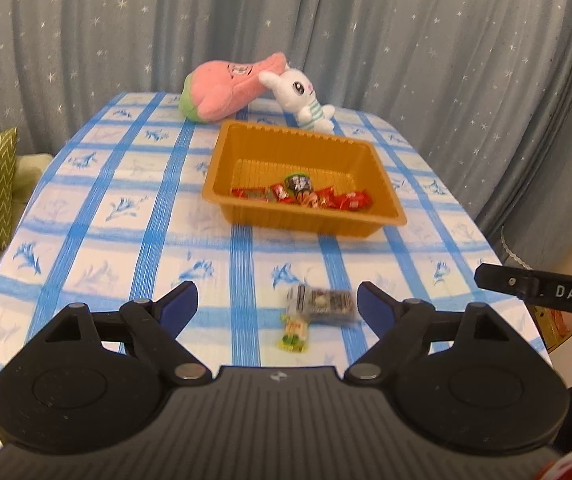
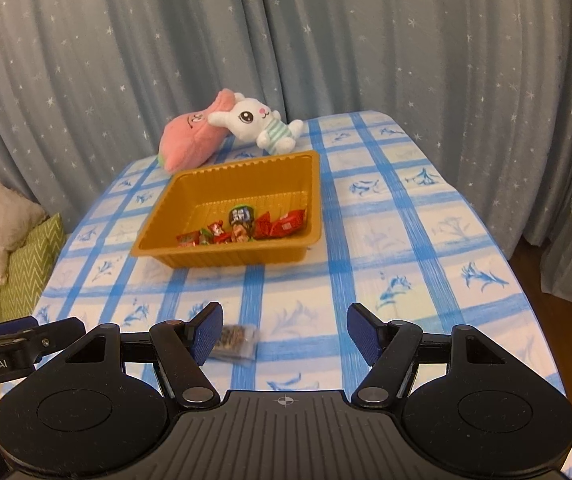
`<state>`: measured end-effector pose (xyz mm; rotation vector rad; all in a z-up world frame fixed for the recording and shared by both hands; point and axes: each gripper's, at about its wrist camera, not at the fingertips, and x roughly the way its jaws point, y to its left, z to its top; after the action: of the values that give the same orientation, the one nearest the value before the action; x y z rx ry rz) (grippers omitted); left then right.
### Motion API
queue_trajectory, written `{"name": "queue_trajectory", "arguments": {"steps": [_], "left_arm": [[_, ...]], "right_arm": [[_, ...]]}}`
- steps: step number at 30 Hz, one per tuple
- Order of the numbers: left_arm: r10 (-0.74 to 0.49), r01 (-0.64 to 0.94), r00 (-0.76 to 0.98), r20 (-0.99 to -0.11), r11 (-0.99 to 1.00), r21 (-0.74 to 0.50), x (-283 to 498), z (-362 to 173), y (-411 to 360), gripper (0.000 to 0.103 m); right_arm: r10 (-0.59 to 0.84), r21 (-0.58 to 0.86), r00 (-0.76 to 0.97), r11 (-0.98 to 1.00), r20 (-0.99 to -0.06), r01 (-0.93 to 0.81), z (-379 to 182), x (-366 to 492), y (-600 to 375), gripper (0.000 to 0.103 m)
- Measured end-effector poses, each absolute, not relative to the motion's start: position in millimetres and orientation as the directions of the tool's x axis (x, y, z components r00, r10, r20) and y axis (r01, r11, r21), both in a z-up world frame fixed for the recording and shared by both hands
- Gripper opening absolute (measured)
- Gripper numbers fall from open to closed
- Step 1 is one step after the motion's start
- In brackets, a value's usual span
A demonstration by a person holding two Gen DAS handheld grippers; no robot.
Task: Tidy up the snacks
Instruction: 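Withdraw both tools from the tray back toward the clear packet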
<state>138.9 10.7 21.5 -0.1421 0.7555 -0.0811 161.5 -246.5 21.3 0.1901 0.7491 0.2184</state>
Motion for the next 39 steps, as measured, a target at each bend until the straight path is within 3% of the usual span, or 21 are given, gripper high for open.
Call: {"name": "queue_trajectory", "arguments": {"steps": [39], "left_arm": [[-0.133,0.043,0.651,-0.747,0.989,-0.139,140.0,-23.4,3.9,0.085]], "right_arm": [[0.288,0.244,0.665,0.956,-0.689,-0.161,-18.1,160.9,-239.6,0.069]]}}
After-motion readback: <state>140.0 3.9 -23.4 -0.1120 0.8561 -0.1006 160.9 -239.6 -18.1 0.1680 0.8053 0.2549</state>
